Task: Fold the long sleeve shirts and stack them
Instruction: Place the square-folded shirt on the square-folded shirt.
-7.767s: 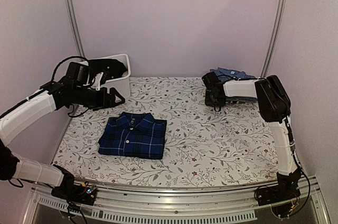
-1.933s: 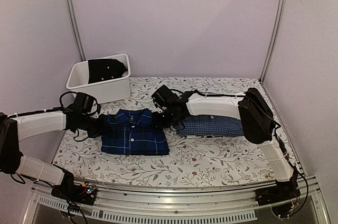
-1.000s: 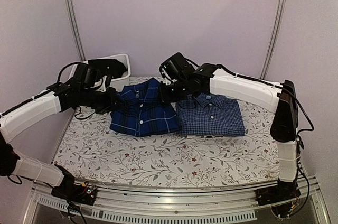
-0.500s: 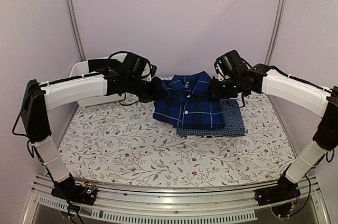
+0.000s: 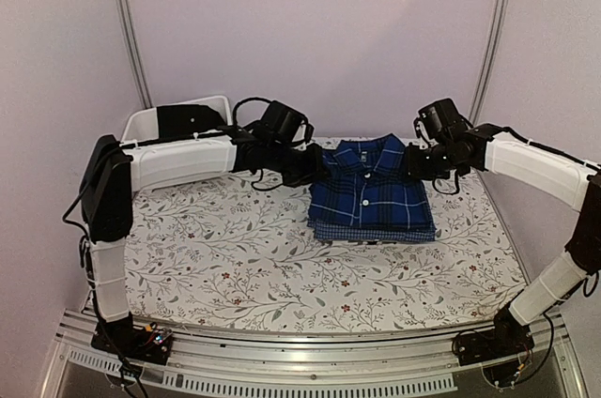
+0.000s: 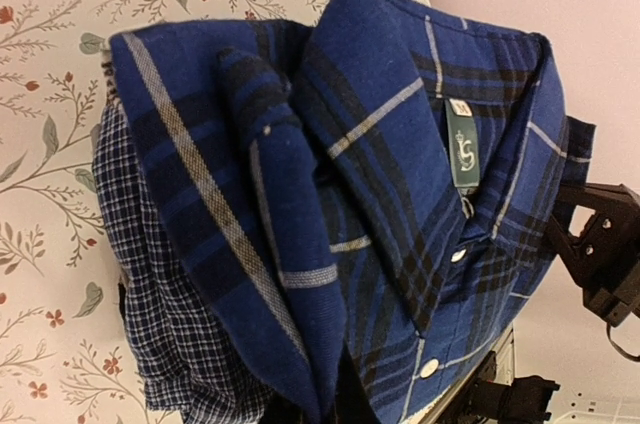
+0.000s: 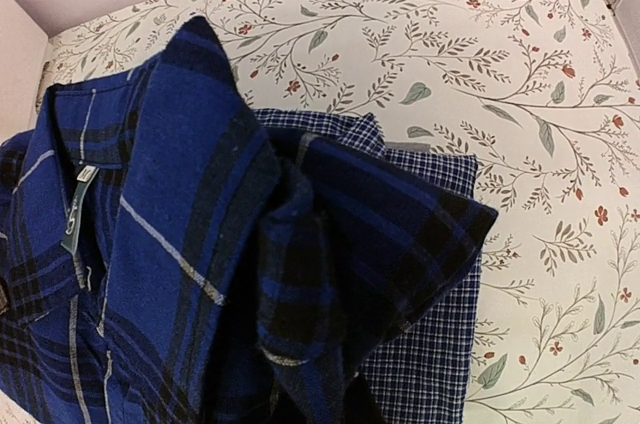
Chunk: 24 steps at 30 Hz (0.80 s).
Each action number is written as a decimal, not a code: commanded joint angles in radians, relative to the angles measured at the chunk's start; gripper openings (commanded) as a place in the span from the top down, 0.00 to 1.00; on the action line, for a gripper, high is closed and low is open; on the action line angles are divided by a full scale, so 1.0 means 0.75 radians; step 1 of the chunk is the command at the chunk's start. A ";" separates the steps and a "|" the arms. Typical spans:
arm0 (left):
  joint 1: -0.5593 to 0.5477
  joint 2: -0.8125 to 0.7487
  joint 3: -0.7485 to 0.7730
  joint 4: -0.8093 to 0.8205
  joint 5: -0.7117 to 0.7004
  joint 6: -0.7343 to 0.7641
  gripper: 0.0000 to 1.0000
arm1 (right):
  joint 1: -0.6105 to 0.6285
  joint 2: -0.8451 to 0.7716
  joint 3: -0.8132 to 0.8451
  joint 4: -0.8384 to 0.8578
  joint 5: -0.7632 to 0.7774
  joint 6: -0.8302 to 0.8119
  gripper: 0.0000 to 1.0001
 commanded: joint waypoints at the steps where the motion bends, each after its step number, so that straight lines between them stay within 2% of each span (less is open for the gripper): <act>1: -0.025 0.024 0.053 0.014 -0.021 -0.026 1.00 | -0.053 -0.048 -0.035 0.077 -0.013 -0.032 1.00; 15: -0.053 0.128 0.084 0.001 -0.040 -0.049 1.00 | -0.183 0.045 -0.080 0.137 -0.062 -0.083 1.00; 16: -0.051 0.137 0.085 -0.002 -0.040 -0.050 0.99 | -0.186 0.062 -0.080 0.138 -0.061 -0.087 1.00; 17: -0.048 0.147 0.085 -0.003 -0.044 -0.044 0.90 | -0.191 0.071 -0.080 0.138 -0.060 -0.089 1.00; 18: -0.045 0.153 0.088 -0.009 -0.052 -0.036 0.80 | -0.194 0.079 -0.084 0.138 -0.051 -0.091 0.95; 19: -0.041 0.158 0.090 -0.016 -0.061 -0.022 0.74 | -0.199 0.082 -0.086 0.138 -0.038 -0.093 0.88; 24: -0.012 0.113 0.061 -0.054 -0.124 0.024 0.54 | -0.220 0.060 -0.080 0.110 0.014 -0.114 0.56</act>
